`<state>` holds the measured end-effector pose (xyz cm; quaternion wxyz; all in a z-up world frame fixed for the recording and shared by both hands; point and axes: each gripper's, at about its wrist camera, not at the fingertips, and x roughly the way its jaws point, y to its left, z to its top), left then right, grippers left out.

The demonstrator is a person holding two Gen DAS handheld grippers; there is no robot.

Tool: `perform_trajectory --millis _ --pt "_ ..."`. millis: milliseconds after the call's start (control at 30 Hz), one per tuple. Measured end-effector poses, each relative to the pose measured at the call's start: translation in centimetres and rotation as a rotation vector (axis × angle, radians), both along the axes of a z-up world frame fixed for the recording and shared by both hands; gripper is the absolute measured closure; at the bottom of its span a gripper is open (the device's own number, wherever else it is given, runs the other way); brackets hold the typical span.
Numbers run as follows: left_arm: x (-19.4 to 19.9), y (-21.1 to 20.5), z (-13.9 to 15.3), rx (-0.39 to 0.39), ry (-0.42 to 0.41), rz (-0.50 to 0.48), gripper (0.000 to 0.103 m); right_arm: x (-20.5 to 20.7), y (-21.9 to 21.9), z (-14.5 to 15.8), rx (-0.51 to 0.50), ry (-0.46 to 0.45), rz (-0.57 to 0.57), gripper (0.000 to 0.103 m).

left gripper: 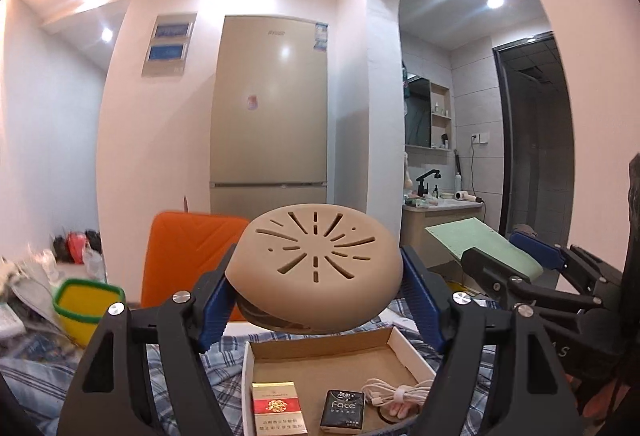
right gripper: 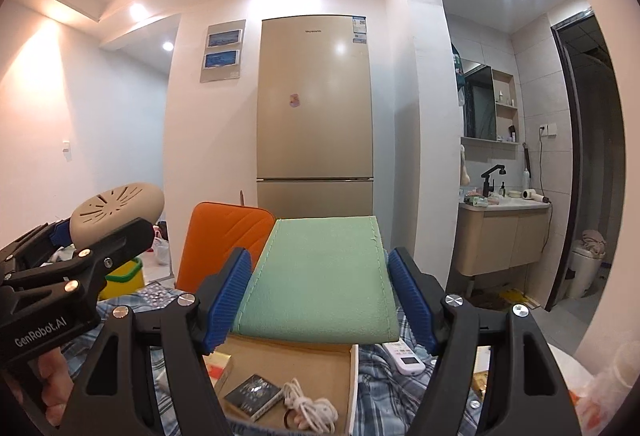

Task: Organize soft objects
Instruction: 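Carry the green pad and beige disc into the box and open both grippers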

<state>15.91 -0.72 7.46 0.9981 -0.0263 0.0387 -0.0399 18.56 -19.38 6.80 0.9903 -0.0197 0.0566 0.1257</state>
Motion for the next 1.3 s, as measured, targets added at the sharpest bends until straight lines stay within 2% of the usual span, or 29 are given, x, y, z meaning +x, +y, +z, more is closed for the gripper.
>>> perform_trajectory --millis 67,200,300,433,633,933,1133,1267,1300 --pt "0.8 0.5 -0.8 -0.025 0.016 -0.016 0.029 1.7 0.4 -1.0 -0.015 0.006 -0.023 0.03" --pt "1.5 0.2 -3.0 0.03 0.057 0.002 0.029 3.9 0.8 -3.3 -0.034 0.057 -0.024 0.03" --pt "2.8 0.1 -4.4 0.033 0.126 0.009 0.028 5.8 0.8 -5.5 -0.033 0.135 -0.01 0.03" --pt "4.4 0.1 -5.9 0.035 0.229 0.026 0.028 8.6 0.9 -7.9 -0.041 0.285 0.021 0.03" --pt "5.4 0.6 -7.2 0.018 0.313 0.023 0.027 10.0 1.1 -9.5 -0.07 0.372 0.034 0.03" --pt "5.7 0.9 -7.4 0.015 0.318 0.023 0.027 11.0 2.0 -11.7 -0.107 0.472 0.067 0.03" --pt "5.6 0.8 -7.5 0.014 0.321 0.021 0.027 11.6 1.7 -12.3 -0.093 0.495 0.068 0.029" --pt "5.5 0.8 -7.6 0.017 0.328 0.021 0.027 11.7 1.4 -12.3 -0.078 0.499 0.062 0.018" --pt "5.6 0.7 -7.6 0.019 0.331 0.021 0.027 11.7 1.3 -12.2 -0.074 0.495 0.061 0.018"
